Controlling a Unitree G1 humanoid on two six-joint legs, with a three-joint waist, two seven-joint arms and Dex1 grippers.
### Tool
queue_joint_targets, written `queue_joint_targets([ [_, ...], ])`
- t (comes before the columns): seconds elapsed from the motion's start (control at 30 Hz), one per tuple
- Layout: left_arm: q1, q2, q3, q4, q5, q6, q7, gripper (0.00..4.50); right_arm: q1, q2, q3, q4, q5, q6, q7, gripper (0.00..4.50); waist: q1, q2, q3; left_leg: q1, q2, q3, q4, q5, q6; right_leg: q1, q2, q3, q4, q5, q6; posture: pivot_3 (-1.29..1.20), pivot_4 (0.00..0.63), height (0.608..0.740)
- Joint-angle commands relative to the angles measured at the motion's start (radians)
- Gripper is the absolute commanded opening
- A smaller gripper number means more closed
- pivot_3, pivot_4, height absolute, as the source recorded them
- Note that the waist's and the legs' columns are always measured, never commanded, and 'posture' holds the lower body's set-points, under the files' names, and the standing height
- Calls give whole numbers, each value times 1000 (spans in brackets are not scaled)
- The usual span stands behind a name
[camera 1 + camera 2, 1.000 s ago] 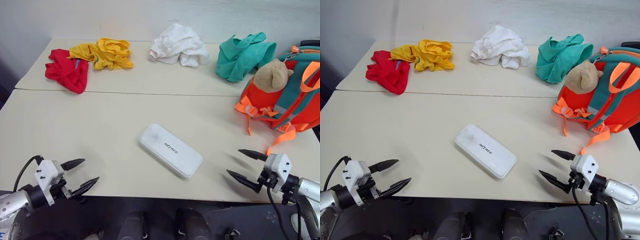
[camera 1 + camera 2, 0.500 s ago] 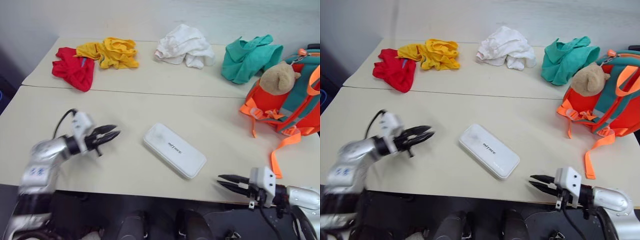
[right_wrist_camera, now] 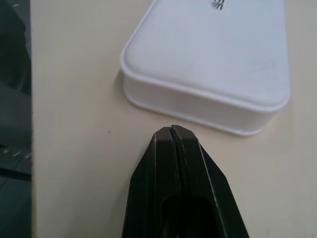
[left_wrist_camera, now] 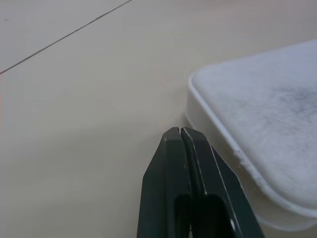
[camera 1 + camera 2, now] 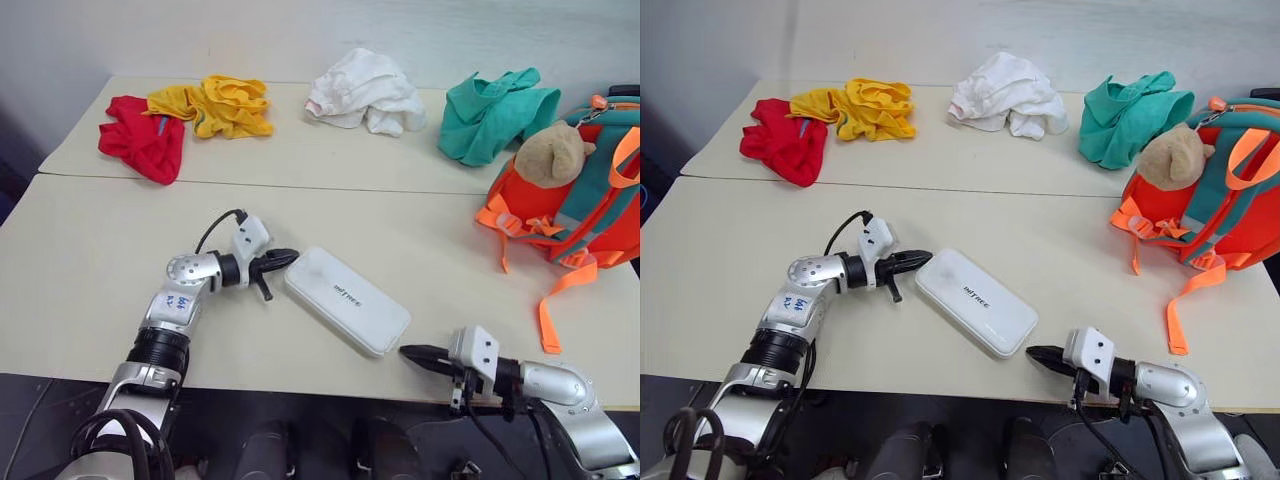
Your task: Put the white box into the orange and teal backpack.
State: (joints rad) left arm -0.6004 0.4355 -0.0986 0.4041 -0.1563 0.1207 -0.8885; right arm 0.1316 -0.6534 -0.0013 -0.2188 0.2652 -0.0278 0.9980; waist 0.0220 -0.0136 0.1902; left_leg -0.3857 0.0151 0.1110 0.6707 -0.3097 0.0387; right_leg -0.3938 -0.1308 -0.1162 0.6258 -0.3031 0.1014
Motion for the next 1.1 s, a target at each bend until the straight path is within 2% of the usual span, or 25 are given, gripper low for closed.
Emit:
queue_joint_targets([
  [0.03, 35, 17, 13, -85, -36, 22, -44, 46, -21, -5, -6, 5, 1, 1, -9, 0, 0, 0, 0, 0, 0, 0, 0, 0, 0, 0, 0, 0, 0, 0, 0, 0, 150, 740],
  [0.37, 280, 131, 54, -376, -101, 155, -88, 46, -196, -21, -11, 148, -15, -9, 15, 0, -21, 0, 0, 0, 1, -2, 0, 0, 0, 1, -2, 5, 0, 0, 0, 0, 150, 740],
  [0.5, 377, 165, 105, -514, -141, 213, -64, 46, -291, -33, -9, 257, -33, -21, 38, 0, -25, 0, 0, 0, 1, -3, -1, 0, 0, 1, -2, 7, 0, 0, 0, 0, 150, 740],
  [0.67, 427, 200, 206, -567, -199, 295, -22, 46, -348, -76, -21, 360, -61, -55, 70, 0, -22, 0, 0, -1, 1, -4, -1, 0, -1, 1, -3, 6, 0, 0, 0, 0, 150, 740],
  [0.77, 443, 238, 308, -565, -323, 451, -29, 654, -367, -100, -36, 398, -55, -74, 89, 0, -25, 0, 0, -1, 1, -4, -1, 0, -1, 1, -3, 6, 0, 0, -1, 0, 150, 740],
  [0.83, 428, 238, 350, -547, -396, 546, -18, 1277, -373, -104, -35, 406, -50, -80, 95, 0, -26, 0, 0, 0, 1, -4, -1, 0, -1, 1, -3, 6, 0, 0, -1, 0, 150, 740],
  [0.93, 296, 225, 388, -435, -539, 850, 36, 2208, -384, -104, -23, 408, -40, -82, 125, 0, -20, 0, 0, 0, 1, -5, -1, 0, -1, 2, -3, 6, 0, 0, -1, 0, 150, 740],
  [1.03, 121, 269, 306, -279, -590, 1196, 27, 3217, -393, -103, -9, 389, -26, -62, 161, 0, -18, 0, 0, -1, 0, -7, 1, 1, -1, 2, -1, 4, 2, 0, 0, 0, 150, 740],
  [1.07, 76, 269, 278, -236, -590, 1240, 14, 3520, -394, -103, -6, 378, -23, -52, 169, 0, -19, 0, 0, -2, 0, -7, 1, 1, -1, 2, -1, 4, 2, 0, 0, 0, 150, 740],
  [1.1, 26, 256, 249, -185, -569, 1247, 20, 3520, -394, -103, -1, 362, -20, -39, 177, 0, -21, 0, 0, -2, 0, -6, 1, 1, -1, 2, 0, 4, 2, 0, 0, 0, 150, 740],
])
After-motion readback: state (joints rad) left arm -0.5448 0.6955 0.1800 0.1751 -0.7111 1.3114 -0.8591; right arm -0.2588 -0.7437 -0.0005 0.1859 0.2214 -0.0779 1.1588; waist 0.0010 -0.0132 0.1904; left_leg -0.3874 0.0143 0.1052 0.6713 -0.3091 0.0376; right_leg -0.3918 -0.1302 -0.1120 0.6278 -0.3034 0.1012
